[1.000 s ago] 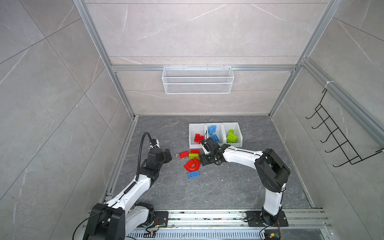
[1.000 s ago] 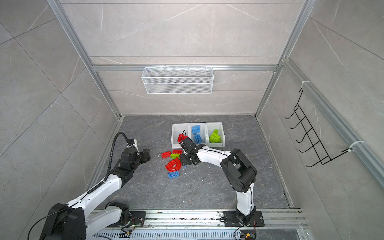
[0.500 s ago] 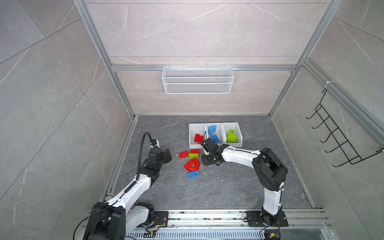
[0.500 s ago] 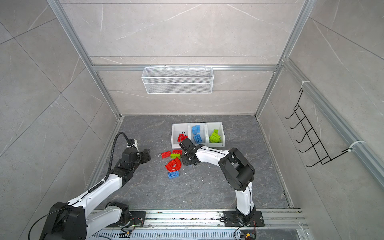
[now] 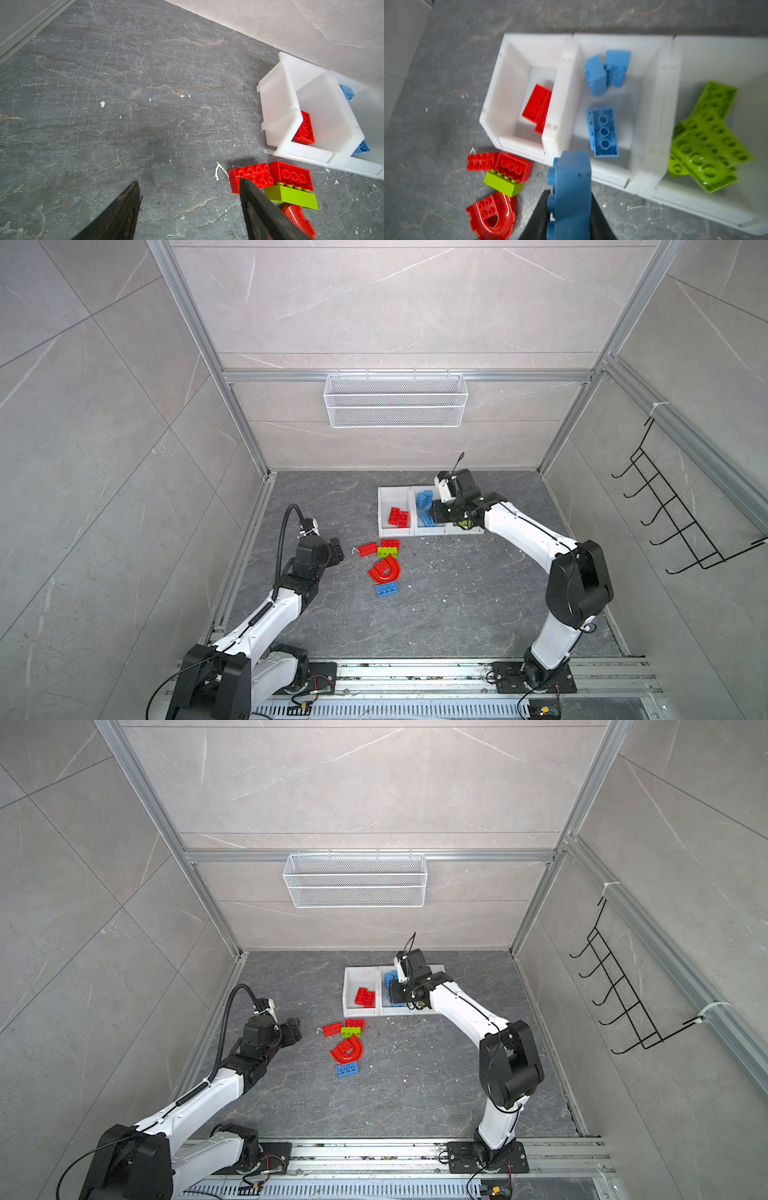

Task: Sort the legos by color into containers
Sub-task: 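Carry the blue brick into the middle bin compartment and release, then move the right gripper back to the pile and grasp another blue brick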

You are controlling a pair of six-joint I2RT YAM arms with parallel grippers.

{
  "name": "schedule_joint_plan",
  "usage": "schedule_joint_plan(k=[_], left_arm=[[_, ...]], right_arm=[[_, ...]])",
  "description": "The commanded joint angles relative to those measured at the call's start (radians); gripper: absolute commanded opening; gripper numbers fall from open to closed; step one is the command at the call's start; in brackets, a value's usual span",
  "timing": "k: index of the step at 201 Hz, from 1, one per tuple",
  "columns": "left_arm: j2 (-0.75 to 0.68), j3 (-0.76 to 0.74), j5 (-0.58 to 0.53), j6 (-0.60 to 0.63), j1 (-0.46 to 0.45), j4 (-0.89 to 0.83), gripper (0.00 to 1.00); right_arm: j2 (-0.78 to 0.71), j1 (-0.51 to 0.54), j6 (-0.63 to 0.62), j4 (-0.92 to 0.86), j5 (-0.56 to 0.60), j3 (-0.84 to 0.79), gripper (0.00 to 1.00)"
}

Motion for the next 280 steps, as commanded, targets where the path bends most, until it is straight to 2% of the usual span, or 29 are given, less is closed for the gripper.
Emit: schedule_joint_plan(k=[1,57,112,118,131,155,179,196,217,243,264,280], left_arm=[[0.009,0.027,0.003,-0.018,0.006,0.036,0.77],[0.016,0.022,0.005,-0.016,0.006,0.047,0.77],[-0.001,0.018,-0.001,-0.014,0.007,0.047,0.77],[-0.001,0.018,-0.002,-0.014,0.007,0.047,0.77],[0.002,0.02,0.0,-0.015,0.006,0.047,0.77],[-0.001,0.019,-0.003,-0.012,0.007,0.047,0.77],[-0.006,0.019,-0.009,-0.012,0.007,0.044,0.77],[-0.017,0.015,-0.017,-0.012,0.007,0.041,0.77],[-0.036,0.008,-0.022,-0.013,0.008,0.04,0.77],[-0.064,-0.004,-0.045,-0.012,0.008,0.04,0.77],[-0.081,-0.014,-0.054,-0.012,0.009,0.039,0.77],[-0.095,-0.018,-0.051,-0.013,0.01,0.036,0.77]], right_arm=[[0.101,-0.019,-0.053,-0.059,-0.039,0.11,0.2],[0.308,-0.046,-0.062,-0.09,0.015,0.327,0.2],[0.335,-0.069,-0.024,-0.103,0.038,0.337,0.21],[0.334,-0.068,-0.025,-0.105,0.038,0.334,0.24],[0.329,-0.069,-0.03,-0.108,0.036,0.328,0.39],[0.306,-0.071,-0.036,-0.128,0.048,0.322,0.58],[0.222,-0.068,-0.045,-0.118,0.035,0.274,0.65],[0.107,-0.05,-0.027,-0.086,0.04,0.176,0.68],[-0.088,0.037,0.009,-0.01,0.094,-0.03,0.75],[-0.306,0.256,0.109,0.085,0.256,-0.294,0.81],[-0.379,0.423,0.227,0.167,0.364,-0.446,0.84],[-0.36,0.525,0.264,0.174,0.449,-0.47,0.85]])
